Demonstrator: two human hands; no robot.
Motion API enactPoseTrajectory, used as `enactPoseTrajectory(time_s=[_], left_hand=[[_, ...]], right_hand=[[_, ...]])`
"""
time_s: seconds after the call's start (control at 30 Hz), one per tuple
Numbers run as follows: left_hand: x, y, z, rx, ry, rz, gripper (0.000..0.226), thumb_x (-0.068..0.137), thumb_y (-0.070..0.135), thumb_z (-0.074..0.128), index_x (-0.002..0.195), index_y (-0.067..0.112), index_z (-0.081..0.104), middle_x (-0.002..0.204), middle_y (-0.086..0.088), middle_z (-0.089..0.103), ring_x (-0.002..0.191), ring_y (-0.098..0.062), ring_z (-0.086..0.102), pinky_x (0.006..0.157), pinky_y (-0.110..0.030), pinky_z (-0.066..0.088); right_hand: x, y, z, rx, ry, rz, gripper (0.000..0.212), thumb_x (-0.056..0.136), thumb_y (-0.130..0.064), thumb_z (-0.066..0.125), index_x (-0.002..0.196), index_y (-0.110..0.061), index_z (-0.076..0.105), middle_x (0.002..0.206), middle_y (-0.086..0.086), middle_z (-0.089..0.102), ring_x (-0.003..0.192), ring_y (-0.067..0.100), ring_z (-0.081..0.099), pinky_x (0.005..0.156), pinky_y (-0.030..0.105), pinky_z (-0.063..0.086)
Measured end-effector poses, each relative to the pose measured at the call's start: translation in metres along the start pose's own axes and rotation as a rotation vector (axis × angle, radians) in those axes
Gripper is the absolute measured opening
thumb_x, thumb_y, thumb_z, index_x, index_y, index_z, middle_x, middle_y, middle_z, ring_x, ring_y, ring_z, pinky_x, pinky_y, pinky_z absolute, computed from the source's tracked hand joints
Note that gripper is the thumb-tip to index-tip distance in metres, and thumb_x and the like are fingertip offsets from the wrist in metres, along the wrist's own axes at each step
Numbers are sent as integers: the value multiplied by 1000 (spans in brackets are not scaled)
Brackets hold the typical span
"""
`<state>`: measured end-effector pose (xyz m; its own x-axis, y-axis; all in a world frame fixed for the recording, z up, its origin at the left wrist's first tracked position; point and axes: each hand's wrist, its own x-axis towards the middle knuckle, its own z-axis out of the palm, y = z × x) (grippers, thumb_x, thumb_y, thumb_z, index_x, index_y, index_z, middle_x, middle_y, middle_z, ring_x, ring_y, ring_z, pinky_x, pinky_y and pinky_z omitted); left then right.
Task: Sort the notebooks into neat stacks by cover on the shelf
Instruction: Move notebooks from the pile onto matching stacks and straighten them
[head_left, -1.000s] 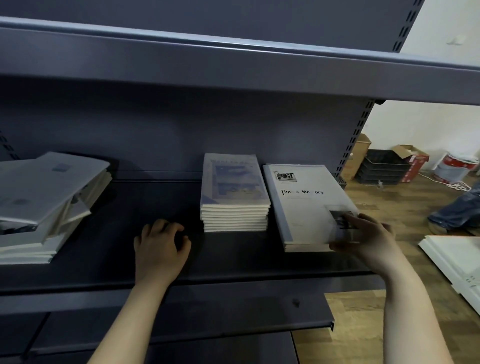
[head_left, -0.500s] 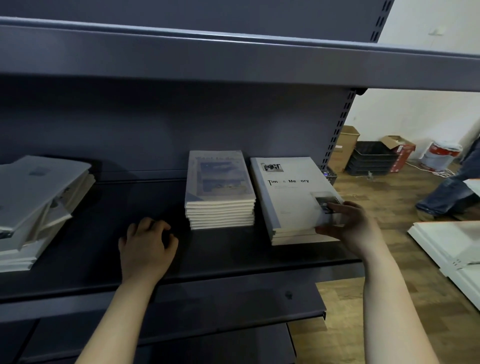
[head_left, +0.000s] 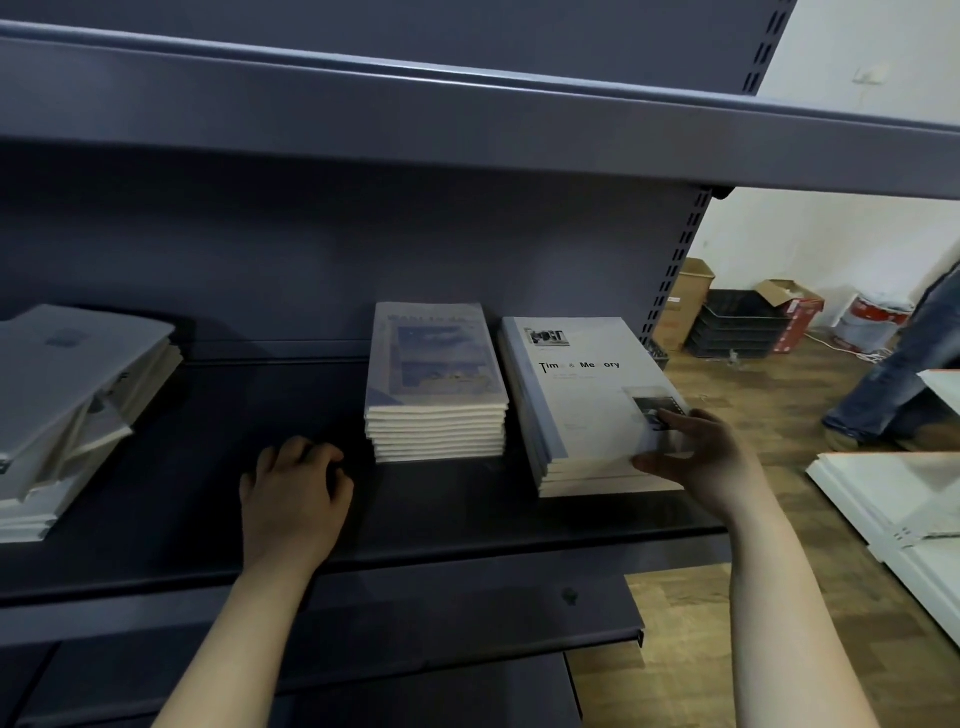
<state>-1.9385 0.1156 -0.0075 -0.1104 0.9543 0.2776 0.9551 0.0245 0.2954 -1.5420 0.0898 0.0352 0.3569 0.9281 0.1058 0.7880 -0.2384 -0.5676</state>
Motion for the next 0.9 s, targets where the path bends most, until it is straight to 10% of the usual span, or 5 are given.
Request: enactPoseTrajectory(time_s=[0.37,0.67,0.9], left_hand=[[-2,-2,-1,-35,9,8,25,92,29,50,113,24,62,121,-2,53,111,-26,42,92,-43,35],[-5,-21,-35,-104,101,145,23,89,24,57,110,21,66,112,-2,61,104,-26,52,86,-41,41],[5,-71,-89,-67,369,196,26,82,17,57,104,10,70,103,-10,65,95,-34,57,83,-45,46]], right_hand=[[-13,-29,-2,-147,-16,75,63,76,-33,78,134,-23,56,139,11,50,128,32,44,98,45,42],[-48,-108,39,-61,10,-268,46,81,7,56,122,-13,66,124,8,65,111,26,61,91,26,42],[-70,-171,80,233,100,-410,28,89,-7,60,110,-24,69,102,-13,62,83,1,55,72,9,39]])
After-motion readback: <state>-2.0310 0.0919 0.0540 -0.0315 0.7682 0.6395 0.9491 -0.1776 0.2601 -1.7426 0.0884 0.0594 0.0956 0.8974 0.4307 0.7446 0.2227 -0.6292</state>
